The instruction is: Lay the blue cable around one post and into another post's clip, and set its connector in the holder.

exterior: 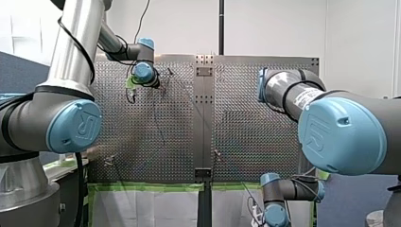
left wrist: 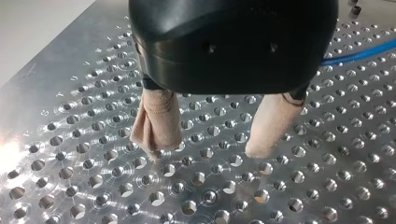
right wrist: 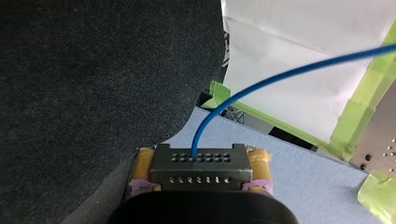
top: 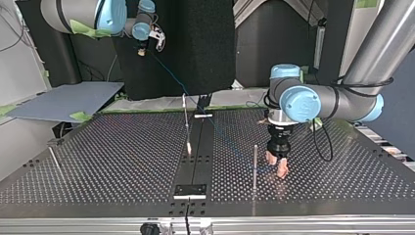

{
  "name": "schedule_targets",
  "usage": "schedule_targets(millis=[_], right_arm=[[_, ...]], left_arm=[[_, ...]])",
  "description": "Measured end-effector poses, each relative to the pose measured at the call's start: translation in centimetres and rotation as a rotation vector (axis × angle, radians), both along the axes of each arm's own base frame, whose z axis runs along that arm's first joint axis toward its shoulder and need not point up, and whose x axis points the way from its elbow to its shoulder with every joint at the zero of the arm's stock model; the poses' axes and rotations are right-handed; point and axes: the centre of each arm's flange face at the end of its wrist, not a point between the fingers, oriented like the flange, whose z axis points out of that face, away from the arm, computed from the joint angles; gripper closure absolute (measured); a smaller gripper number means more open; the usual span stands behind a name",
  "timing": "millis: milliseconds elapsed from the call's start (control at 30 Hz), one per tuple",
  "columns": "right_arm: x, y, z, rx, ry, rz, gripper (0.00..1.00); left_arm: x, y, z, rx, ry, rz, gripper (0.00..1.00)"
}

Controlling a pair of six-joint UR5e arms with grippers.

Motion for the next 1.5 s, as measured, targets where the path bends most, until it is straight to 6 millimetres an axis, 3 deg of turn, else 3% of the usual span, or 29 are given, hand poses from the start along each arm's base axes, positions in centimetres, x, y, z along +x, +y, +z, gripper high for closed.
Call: schedule_targets(millis=[200,733,967,1500], right_arm=[[-0.8,-1.1,-2.2,-0.033,-0.007,-0.018,0.80],[-3.0,-0.4,-7.7,-0.068,-0.033,-0.020,0.80],[-1.8,-2.7,-5.8,-0.151,-0.069,0.021,0.80],[0.5,-7.9,1.6,-0.247,-0.123,0.039,0.80]], left_arm=[[0.0,0.0,0.0,-0.003,0.000,-0.003,0.00],[0.0,-0.1,0.0,-0.003,0.000,-0.004,0.00],[0.0,-0.1,0.0,-0.003,0.000,-0.004,0.00],[0.0,-0.1,0.0,-0.003,0.000,-0.004,0.00]])
